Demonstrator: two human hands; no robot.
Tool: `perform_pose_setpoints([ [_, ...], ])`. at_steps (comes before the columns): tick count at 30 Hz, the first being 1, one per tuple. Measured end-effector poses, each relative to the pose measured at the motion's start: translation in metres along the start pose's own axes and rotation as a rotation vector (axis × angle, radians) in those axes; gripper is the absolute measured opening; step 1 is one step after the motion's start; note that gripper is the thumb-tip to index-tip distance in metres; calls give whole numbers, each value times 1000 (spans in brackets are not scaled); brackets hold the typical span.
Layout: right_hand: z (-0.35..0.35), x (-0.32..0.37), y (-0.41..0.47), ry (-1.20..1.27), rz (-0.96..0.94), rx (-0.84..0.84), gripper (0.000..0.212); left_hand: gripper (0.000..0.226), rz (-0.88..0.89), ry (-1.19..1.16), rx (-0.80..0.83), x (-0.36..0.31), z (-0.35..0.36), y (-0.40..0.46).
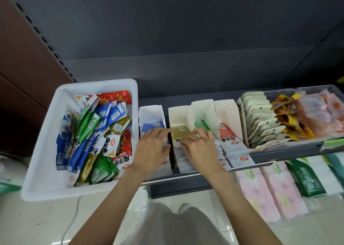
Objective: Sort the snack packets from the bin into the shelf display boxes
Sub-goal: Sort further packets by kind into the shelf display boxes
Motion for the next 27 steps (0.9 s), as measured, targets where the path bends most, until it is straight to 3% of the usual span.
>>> perform_pose_setpoints([
  [3, -11, -4, -4, 81, -65, 90, 28, 37, 8, -52, -99, 9, -16, -11],
  [5, -34, 4, 8, 281, -57, 107, 34, 34, -23, -97, -229, 19, -33, -24],
  [9, -61, 51, 49, 613, -80, 108, 23, 23, -177, -143, -444, 65, -59, -54],
  [12, -44, 99, 86, 561, -170, 180, 19, 15, -363, -100, -509, 115, -62, -66],
  [16, 2, 153, 137, 334, -238, 245, 26, 30, -512, 20, -416, 172, -67, -64],
  [20, 45, 182, 170, 29, -425, 377, 39, 44, -540, 5, -188, 201, -63, -54],
  [25, 56, 185, 181, 156, -307, 471, 60, 40, -535, 59, -98, 210, -54, -51],
  [27, 54, 183, 182, 55, -358, 507, 60, 38, -520, 109, -89, 209, -52, -50],
])
Point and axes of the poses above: each hand's wrist, its own y-axis towards the middle knuckle, its own z-axis out of the palm, x = y × z, the point moved 2 cm from there along y, towards the middle knuckle, and after that the axes turned 4 degrees about x, right-handed, at the moved point
